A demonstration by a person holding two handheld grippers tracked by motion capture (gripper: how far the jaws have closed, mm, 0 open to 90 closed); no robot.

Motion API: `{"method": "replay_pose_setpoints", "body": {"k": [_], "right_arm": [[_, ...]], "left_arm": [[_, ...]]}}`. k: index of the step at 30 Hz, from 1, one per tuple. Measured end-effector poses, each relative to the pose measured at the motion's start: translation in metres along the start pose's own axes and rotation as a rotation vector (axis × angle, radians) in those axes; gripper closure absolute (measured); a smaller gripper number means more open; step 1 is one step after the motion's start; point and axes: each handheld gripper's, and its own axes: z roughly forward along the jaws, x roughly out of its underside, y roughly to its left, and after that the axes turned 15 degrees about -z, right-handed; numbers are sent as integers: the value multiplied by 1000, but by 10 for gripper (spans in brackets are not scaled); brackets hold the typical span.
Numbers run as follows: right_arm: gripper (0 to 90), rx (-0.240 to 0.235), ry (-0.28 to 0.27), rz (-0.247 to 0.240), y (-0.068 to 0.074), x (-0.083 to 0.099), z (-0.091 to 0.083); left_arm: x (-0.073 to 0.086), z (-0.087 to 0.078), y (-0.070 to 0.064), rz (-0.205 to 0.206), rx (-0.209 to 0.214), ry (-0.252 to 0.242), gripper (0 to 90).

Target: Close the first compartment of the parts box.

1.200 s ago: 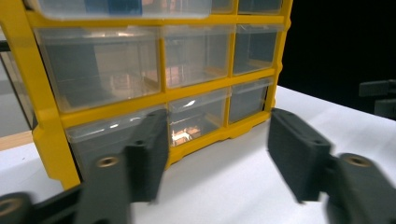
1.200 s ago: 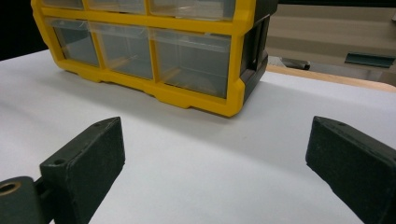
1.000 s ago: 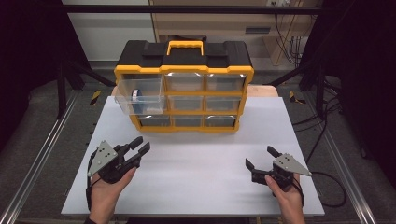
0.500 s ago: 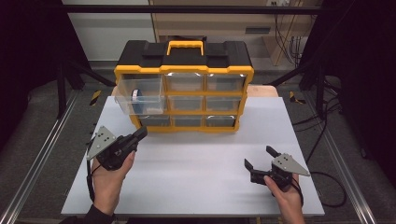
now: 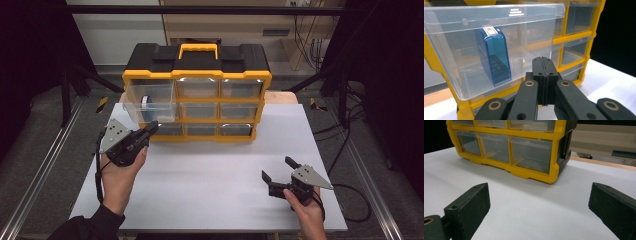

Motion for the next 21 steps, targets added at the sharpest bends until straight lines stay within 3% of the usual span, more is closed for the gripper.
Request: {"method": "replay_pose_setpoints", "body": {"k": [11,21], "right_arm": [[40,-6,-12,-5,-1,1,-2],[42,-7,-11,-14,0,2,-3]], "left_arm": [[0,14,5,-27,-22,14,898],[-6,20,3,-2,-28,11,897]]}}
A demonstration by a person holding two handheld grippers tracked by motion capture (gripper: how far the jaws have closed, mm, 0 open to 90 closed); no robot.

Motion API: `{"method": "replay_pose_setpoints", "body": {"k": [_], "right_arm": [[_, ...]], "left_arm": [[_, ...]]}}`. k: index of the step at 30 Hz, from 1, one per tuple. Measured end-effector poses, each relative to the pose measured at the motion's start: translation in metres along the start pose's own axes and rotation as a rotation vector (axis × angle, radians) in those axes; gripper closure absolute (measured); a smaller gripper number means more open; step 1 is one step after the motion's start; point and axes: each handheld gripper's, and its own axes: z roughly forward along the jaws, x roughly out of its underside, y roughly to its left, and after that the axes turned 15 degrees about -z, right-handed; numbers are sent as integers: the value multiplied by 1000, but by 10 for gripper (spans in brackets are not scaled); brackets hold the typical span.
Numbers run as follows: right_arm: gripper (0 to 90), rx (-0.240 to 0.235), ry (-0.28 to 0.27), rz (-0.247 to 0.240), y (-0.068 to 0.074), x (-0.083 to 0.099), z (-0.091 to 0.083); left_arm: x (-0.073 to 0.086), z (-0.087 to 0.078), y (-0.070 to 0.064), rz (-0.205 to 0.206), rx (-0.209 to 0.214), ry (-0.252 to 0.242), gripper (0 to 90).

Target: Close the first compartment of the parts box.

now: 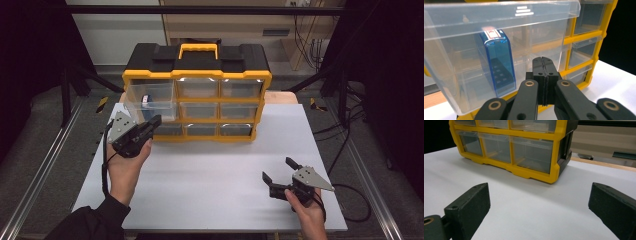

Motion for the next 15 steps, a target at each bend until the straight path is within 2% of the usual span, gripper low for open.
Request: {"method": "replay_pose_setpoints", "body": {"k": [3,15], "right_arm": [[42,-2,-2,-2,0,0,0],[42,-7,-5,0,0,0,-1]], "left_arm": [[-1,2,0,15,-1,7,897],[-3,5,2,13,-8,11,897]]}}
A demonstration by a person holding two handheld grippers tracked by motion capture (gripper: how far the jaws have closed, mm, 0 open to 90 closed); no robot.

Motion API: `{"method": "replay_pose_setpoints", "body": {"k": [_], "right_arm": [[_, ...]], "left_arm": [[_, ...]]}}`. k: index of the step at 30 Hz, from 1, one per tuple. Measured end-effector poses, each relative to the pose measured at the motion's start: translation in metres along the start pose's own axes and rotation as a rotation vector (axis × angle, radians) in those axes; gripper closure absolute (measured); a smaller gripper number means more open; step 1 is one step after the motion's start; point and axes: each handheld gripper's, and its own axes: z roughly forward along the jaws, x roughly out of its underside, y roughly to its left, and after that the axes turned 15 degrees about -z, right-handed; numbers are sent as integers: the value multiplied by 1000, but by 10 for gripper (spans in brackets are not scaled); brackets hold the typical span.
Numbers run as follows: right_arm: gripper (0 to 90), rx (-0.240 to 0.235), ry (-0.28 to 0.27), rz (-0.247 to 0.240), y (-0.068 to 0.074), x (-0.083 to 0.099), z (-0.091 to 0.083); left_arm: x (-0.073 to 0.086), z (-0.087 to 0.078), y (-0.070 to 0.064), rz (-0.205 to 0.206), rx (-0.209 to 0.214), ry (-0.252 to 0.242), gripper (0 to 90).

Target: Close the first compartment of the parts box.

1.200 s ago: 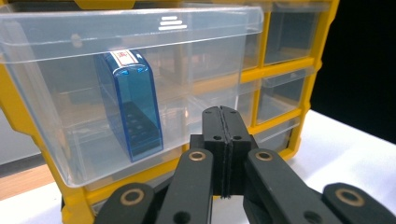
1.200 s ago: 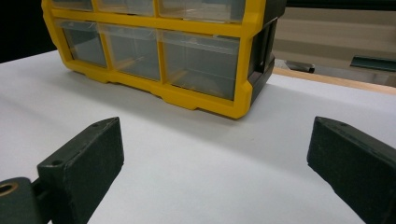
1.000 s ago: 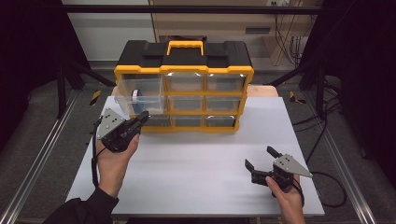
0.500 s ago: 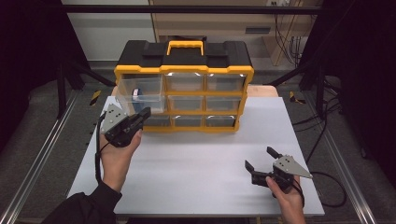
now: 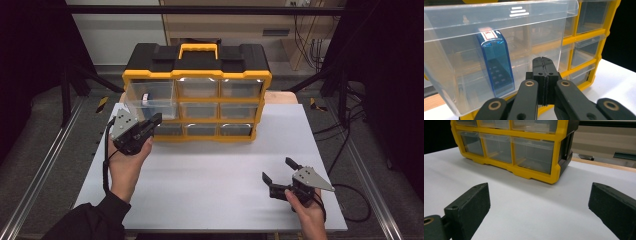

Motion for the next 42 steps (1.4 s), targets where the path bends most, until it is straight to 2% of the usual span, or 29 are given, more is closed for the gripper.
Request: {"method": "replay_pose_setpoints", "body": {"k": [14,22,42], "right_arm": [[42,11,-7,-2,-2,0,-3],[42,12,-12,0,-2,-1,-3],[38,11,-9,-5,-1,-1,-4]], "left_arm": [[-2,10,9,-13,-21,7,897],[-4,13,10,8,-36,10,897],[-8,19,13,15,-46,16,897]]}}
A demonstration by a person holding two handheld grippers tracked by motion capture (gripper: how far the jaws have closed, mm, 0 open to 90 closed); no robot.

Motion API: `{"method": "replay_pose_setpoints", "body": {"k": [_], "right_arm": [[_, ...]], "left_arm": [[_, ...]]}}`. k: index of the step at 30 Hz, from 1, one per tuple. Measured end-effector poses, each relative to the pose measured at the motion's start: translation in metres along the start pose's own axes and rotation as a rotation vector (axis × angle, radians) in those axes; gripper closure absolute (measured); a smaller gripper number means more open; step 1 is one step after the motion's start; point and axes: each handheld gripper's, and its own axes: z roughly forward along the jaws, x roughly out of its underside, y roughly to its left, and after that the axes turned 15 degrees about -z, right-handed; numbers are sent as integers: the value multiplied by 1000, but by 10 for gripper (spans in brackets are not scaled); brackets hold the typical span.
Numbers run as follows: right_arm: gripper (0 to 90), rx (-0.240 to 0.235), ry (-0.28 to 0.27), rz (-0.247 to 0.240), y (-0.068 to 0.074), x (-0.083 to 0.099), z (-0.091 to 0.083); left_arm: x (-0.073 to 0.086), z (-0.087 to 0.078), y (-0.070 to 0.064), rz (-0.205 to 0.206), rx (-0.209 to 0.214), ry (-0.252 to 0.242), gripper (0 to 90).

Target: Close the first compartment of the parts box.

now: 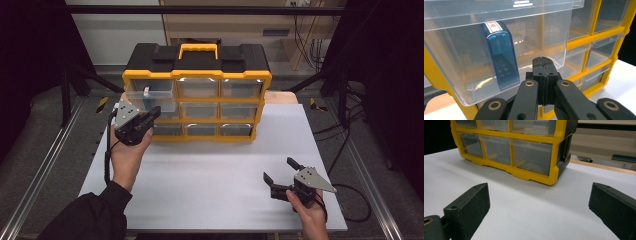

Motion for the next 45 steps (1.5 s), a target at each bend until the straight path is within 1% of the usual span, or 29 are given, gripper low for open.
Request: {"method": "replay_pose_setpoints", "body": {"k": [14,25,29,38,40,45], "right_arm": [[40,0,1,-9,0,0,1],[40,-3,4,-5,1,1,1],[43,-11,5,4,1,1,2],[42,-10,1,5,0,1,1],[43,-13,0,9,0,1,1],[40,-9,-1,7,1,0,1]], "left_arm": [[-2,2,2,3,-7,3,897],[-4,5,1,1,-7,5,897],[-4,6,2,2,-8,5,897],[-7,9,2,2,-13,3,897],[-8,10,2,9,-15,5,897],[-9,12,2,6,-18,4,897]]}}
